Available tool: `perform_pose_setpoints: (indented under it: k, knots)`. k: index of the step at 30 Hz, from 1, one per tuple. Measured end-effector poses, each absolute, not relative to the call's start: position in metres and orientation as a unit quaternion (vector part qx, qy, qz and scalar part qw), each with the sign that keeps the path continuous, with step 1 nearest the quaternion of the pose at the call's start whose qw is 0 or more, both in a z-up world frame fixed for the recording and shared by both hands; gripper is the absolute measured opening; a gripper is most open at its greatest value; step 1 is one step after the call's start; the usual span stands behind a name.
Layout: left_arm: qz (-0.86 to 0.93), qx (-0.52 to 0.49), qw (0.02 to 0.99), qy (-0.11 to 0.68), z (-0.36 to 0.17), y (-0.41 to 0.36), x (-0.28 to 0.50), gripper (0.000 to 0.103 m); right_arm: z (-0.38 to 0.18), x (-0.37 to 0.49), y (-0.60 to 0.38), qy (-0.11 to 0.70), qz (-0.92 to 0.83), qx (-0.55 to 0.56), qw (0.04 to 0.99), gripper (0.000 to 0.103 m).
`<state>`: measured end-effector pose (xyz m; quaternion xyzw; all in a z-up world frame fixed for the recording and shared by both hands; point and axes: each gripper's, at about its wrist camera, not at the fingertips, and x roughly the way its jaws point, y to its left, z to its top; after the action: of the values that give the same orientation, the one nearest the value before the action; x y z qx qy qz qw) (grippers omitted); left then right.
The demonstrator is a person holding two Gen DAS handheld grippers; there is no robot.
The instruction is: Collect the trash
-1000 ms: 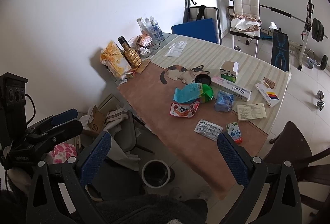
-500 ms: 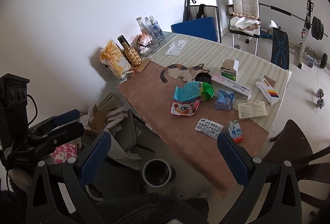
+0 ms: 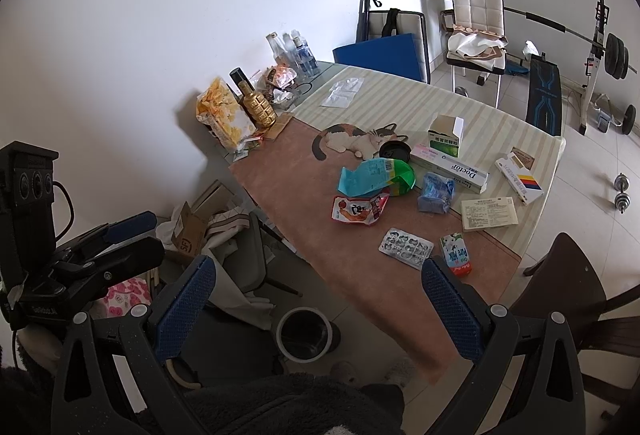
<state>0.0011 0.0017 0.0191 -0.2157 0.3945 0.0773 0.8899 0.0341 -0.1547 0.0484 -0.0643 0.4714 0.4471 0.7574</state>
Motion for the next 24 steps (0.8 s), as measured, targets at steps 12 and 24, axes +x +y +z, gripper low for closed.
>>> perform_pose_setpoints:
  k: [12, 24]
  knots:
    - [0.08, -0.218, 0.89, 0.393, 0.0197, 0.0003, 0.001, 0.103, 0.0487, 0.0339, -0.155, 0.471, 0.447, -0.065, 0.758, 0.103]
    - [0.08, -0.218, 0.89, 0.392, 0.0199, -0.0017, 0.0009, 0.103, 0.049, 0.0314, -0.156, 0.47, 0.446, -0.066, 0.759, 0.103]
